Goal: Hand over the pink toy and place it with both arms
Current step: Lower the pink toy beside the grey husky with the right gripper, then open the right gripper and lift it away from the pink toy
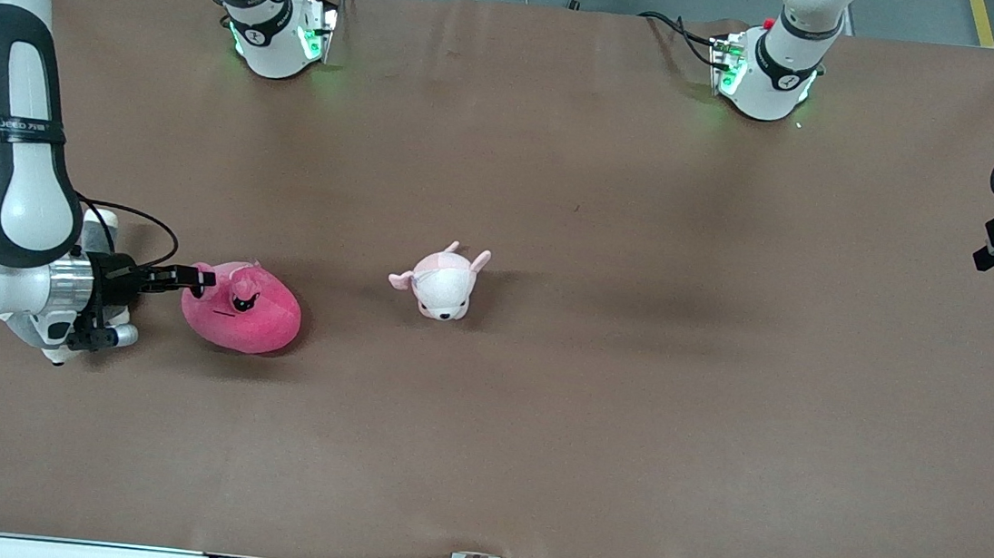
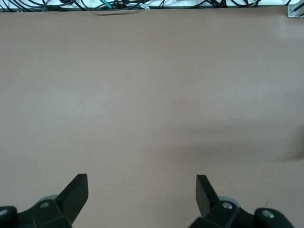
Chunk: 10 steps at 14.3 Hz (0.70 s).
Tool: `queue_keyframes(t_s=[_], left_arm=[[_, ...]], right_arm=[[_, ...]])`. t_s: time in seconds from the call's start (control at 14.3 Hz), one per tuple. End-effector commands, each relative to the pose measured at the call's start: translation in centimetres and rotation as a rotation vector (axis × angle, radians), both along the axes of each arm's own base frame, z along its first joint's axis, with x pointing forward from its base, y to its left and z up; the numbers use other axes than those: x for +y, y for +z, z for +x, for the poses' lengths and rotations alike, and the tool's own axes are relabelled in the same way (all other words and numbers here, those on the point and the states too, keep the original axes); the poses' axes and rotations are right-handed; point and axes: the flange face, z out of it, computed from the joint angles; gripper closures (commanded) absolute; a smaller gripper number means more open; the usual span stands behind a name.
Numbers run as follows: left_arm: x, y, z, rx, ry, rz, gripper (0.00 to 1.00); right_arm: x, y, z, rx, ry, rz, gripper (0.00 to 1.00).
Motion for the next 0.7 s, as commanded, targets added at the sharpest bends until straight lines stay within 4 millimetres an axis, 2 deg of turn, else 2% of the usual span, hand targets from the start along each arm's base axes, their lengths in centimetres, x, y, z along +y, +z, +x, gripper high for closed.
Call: queue_keyframes(t_s=[0.0, 0.07, 0.14, 0.28, 0.49, 0.63], left_arm=[[0.1, 0.3, 0.0, 0.005, -0.010, 0.013, 0.00], [0.3, 0.2, 0.0, 0.007, -0.009, 0.011, 0.00], [0.4, 0.2, 0.0, 0.007, -0.012, 0.012, 0.00], [0.0, 0.5, 0.0, 0.003, -0.013, 0.016, 0.00], [0.0, 0.5, 0.0, 0.001, -0.012, 0.016, 0.00], [0.0, 0.4, 0.0, 0.004, -0.012, 0.015, 0.00]], right_arm=[[1.0, 6.6, 1.2, -0.034, -0.045, -0.064, 0.00], [1.4, 10.3, 1.1, -0.063, -0.061, -0.115, 0.00], [2.2, 13.1, 0.9, -0.084, -0.075, -0.169, 0.00], [4.0, 18.9, -1.0, -0.110, -0.110, -0.304, 0.00], [4.5, 24.2, -3.0, -0.185, -0.146, -0.443, 0.00], [3.7, 25.9, -3.6, -0.228, -0.127, -0.528, 0.00]])
